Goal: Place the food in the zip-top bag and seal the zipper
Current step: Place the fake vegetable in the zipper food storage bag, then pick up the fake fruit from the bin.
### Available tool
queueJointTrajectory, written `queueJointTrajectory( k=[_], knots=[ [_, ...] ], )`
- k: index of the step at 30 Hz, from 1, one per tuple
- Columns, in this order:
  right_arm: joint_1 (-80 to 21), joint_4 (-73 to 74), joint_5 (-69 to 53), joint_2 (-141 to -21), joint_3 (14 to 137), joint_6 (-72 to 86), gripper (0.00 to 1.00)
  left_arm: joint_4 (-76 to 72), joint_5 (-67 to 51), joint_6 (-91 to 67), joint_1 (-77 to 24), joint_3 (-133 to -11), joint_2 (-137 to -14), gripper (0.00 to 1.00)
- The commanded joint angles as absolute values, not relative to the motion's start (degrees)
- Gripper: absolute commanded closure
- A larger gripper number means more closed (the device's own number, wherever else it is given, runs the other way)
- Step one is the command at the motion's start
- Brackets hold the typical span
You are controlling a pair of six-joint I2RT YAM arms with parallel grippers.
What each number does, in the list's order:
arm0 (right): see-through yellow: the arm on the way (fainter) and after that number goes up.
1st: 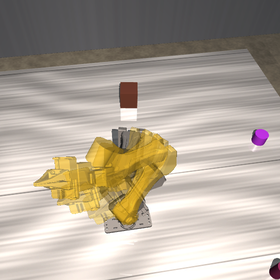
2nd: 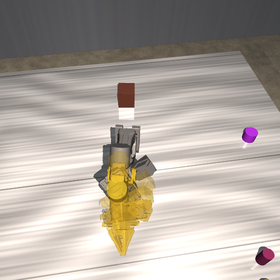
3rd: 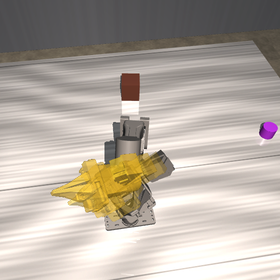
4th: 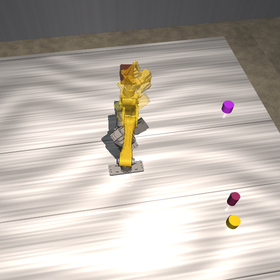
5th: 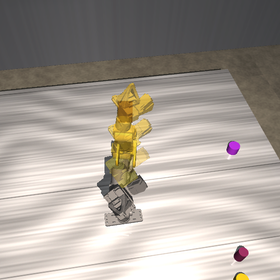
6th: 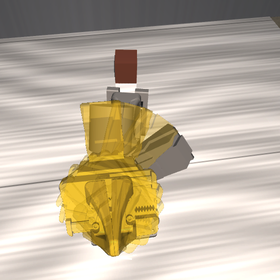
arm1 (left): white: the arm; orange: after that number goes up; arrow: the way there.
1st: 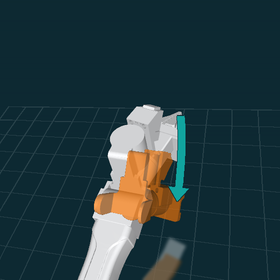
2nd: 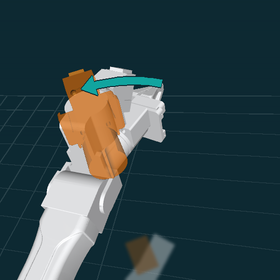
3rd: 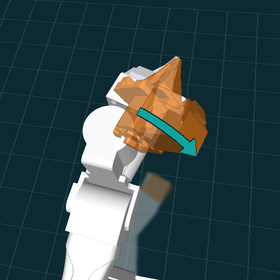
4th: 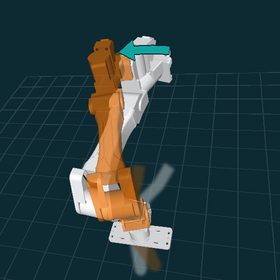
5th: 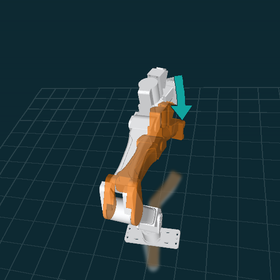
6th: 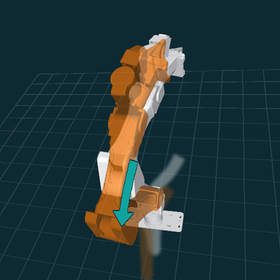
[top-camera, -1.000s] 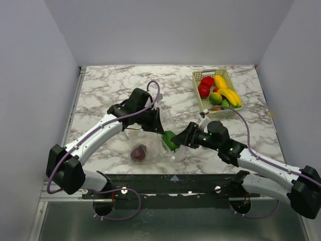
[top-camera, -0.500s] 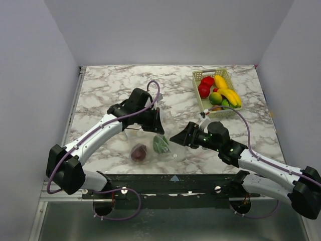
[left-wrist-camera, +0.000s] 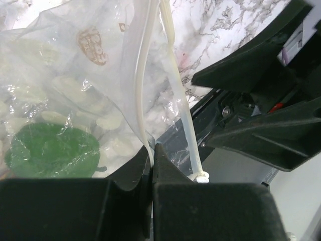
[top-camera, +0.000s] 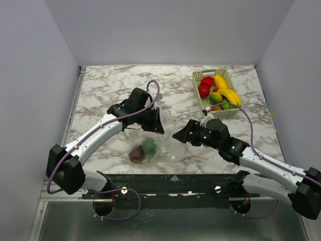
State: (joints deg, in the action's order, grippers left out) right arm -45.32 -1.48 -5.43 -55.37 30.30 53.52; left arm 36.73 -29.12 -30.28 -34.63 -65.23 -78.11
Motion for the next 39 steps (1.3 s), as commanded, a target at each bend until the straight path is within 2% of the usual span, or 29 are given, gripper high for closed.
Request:
queueJointTrajectory(
  k=[1, 10, 14, 19, 24, 30, 39],
  knots=[
    [-45.48, 12.10, 8.42, -54.35, 38.80, 47.89, 0.18, 35.67, -30.73, -30.32, -34.91, -66.16, -77.15, 1.00],
    [-36.66, 30.37, 26.93, -61.71, 56.73, 36.68, 0.19, 35.42, -31.22, -30.41, -34.91, -66.09, -76.94, 1.00],
    [-33.59, 36.77, 41.55, -71.55, 66.14, 29.01, 0.19, 35.37, -31.16, -30.41, -34.89, -66.01, -76.85, 1.00],
    [-27.79, 37.38, 50.53, -83.01, 73.32, 19.84, 0.17, 35.51, -31.21, -30.32, -34.89, -66.09, -77.08, 1.00],
    [-22.44, 33.85, 53.09, -91.16, 76.23, 11.70, 0.21, 35.51, -31.17, -30.32, -34.92, -66.07, -77.07, 1.00],
    [-16.36, 26.45, 46.86, -96.01, 76.49, 6.53, 0.22, 35.35, -31.52, -30.41, -34.95, -66.03, -76.93, 1.00],
    [-13.29, 23.40, 45.16, -103.12, 78.40, 2.27, 0.23, 35.50, -31.64, -30.32, -34.93, -66.06, -76.73, 1.00]
  ],
)
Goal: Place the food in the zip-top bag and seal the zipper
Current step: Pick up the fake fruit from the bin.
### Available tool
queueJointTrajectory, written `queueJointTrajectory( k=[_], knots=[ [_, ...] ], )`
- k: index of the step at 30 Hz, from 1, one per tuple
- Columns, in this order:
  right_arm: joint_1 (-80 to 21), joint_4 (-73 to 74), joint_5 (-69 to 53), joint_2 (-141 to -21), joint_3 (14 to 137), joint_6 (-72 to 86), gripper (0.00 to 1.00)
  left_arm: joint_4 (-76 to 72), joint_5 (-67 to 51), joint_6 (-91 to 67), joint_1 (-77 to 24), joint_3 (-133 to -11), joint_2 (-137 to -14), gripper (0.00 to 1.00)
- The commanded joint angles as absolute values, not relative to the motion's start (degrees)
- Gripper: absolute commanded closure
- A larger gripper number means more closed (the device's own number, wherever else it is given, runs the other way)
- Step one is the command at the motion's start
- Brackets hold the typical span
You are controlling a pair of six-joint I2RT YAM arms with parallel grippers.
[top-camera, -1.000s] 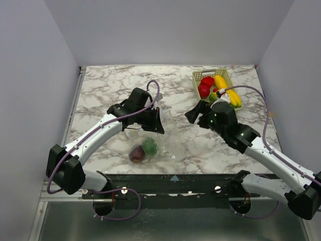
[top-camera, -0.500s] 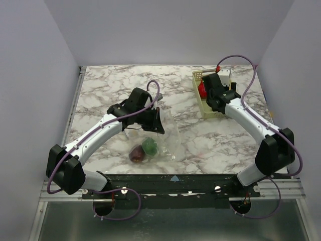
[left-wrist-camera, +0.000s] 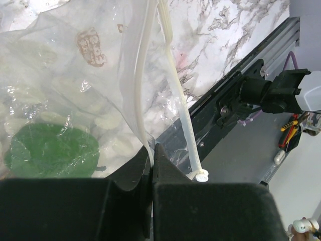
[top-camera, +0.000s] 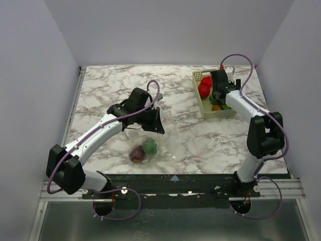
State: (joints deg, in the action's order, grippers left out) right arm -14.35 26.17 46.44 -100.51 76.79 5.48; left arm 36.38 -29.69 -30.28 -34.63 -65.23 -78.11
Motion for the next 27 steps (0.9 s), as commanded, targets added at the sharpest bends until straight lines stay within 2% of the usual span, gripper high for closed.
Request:
queueJointTrajectory(
  k=[1, 6, 9, 18, 27],
  knots=[
    [-13.08, 23.24, 44.55, -103.50, 78.33, 2.01, 0.24, 35.46, -31.76, -30.32, -34.92, -66.07, -76.73, 1.00],
    [-12.68, 21.95, 44.47, -105.04, 77.50, 1.19, 0.24, 35.40, -31.91, -30.37, -34.91, -66.18, -76.82, 1.00],
    [-12.36, 21.42, 44.30, -106.01, 77.60, 0.82, 0.28, 35.36, -31.95, -30.34, -34.90, -66.10, -76.90, 1.00],
    [-12.37, 22.47, 44.59, -107.51, 79.97, 0.61, 0.57, 35.45, -31.33, -30.32, -34.86, -66.12, -77.10, 1.00],
    [-12.39, 22.93, 40.99, -98.69, 80.43, 0.61, 0.67, 35.60, -31.08, -30.32, -34.89, -66.26, -77.43, 1.00]
  ],
)
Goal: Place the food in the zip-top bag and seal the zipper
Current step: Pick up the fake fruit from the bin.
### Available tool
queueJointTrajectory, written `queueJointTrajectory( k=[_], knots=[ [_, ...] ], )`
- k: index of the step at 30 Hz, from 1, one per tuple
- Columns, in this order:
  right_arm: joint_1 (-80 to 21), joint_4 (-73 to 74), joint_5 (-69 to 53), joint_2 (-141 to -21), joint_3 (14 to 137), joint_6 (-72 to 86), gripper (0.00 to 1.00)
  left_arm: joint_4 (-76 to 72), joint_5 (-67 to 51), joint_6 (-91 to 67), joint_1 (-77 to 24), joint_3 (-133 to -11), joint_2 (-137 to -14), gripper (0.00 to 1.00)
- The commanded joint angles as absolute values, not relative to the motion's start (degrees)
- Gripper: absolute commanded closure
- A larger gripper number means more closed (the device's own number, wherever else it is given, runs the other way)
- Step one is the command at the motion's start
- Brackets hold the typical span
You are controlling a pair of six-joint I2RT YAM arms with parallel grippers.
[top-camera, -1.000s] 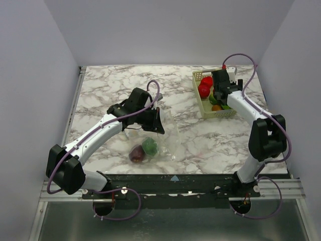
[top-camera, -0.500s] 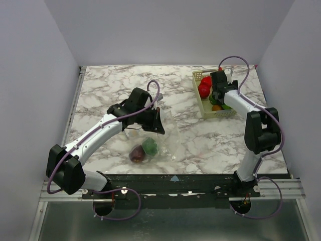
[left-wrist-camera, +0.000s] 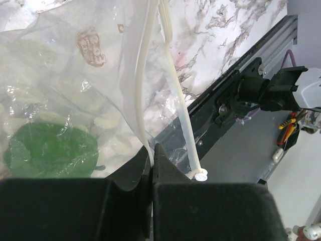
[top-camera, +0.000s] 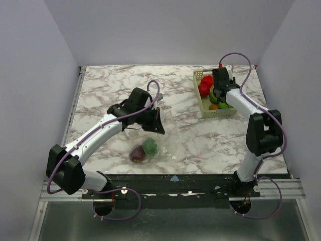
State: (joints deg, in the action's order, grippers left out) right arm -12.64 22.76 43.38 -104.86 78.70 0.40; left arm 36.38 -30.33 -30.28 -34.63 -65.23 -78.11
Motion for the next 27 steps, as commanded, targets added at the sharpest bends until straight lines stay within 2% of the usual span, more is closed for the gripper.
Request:
queueJointTrajectory(
  k=[1, 8, 19, 24, 27],
  knots=[
    [-12.39, 23.09, 40.12, -97.65, 80.42, 0.60, 0.68, 35.60, -31.03, -30.32, -34.89, -66.27, -77.43, 1.00],
    [-12.32, 26.16, 31.28, -89.82, 78.71, 6.42, 0.73, 35.53, -30.94, -30.32, -34.89, -66.26, -77.24, 1.00],
    [-12.39, 23.62, -4.89, -70.21, 59.20, 21.51, 0.82, 35.60, -31.11, -30.32, -34.92, -66.24, -77.52, 1.00],
    [-12.35, 23.52, -18.39, -62.89, 52.50, 25.55, 0.82, 35.65, -30.94, -30.28, -34.89, -66.36, -77.52, 1.00],
    [-12.38, 26.23, -23.98, -60.44, 51.19, 27.40, 0.87, 35.68, -30.85, -30.32, -34.89, -66.34, -77.44, 1.00]
  ],
)
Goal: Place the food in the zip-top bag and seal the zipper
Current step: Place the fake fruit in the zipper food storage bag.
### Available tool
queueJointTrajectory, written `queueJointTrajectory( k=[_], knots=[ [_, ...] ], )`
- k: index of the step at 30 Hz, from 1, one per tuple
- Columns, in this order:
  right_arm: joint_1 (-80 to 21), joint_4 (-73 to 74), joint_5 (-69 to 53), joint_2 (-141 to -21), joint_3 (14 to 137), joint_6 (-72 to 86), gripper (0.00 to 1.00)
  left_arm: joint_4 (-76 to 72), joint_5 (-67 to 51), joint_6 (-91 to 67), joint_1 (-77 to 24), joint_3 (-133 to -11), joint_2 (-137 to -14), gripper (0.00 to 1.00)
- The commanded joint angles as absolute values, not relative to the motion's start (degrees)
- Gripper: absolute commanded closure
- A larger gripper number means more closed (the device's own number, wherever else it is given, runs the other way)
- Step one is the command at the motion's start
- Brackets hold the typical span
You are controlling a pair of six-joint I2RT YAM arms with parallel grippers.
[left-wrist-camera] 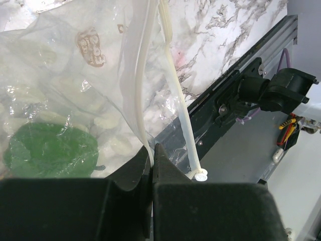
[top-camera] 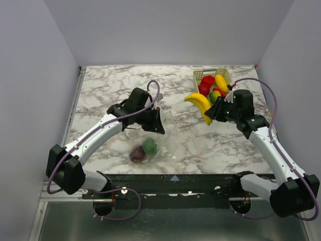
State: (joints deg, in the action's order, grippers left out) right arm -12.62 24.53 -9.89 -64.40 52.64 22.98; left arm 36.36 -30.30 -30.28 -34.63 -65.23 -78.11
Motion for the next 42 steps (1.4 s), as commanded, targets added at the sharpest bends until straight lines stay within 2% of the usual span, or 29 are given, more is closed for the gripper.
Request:
queueJointTrajectory(
  k=[1, 6, 9, 16, 21, 29, 34, 37, 42],
  knots=[
    [-12.39, 26.04, -26.61, -59.50, 50.15, 28.61, 0.87, 35.63, -30.88, -30.32, -34.89, -66.37, -77.43, 1.00],
    [-12.46, 13.51, -39.82, -50.15, 38.69, 42.31, 0.91, 35.76, -30.68, -30.32, -34.89, -66.49, -77.40, 1.00],
    [-12.47, 12.45, -39.18, -45.60, 34.89, 47.84, 0.95, 35.65, -30.61, -30.32, -34.89, -66.38, -77.43, 1.00],
    [-12.63, 16.16, -40.44, -40.78, 31.53, 52.35, 0.97, 35.63, -30.54, -30.32, -34.88, -66.53, -77.52, 1.00],
    [-15.63, 13.33, -42.26, -42.69, 29.36, 56.01, 0.97, 35.62, -30.69, -30.32, -34.86, -66.48, -77.21, 1.00],
    [-27.95, 5.13, -34.87, -50.63, 31.50, 62.40, 0.97, 35.44, -30.86, -30.10, -34.76, -66.48, -76.56, 1.00],
    [-34.21, 0.48, -31.08, -59.46, 32.28, 63.22, 0.92, 34.45, -31.95, -30.32, -34.79, -66.13, -75.58, 1.00],
    [-35.77, 10.40, -22.46, -62.25, 36.46, 57.98, 0.92, 34.52, -31.99, -30.24, -34.80, -66.12, -75.26, 1.00],
    [-35.73, 17.69, -17.06, -60.02, 40.08, 53.25, 0.93, 34.49, -31.30, -30.15, -34.83, -65.90, -74.59, 1.00]
  ],
)
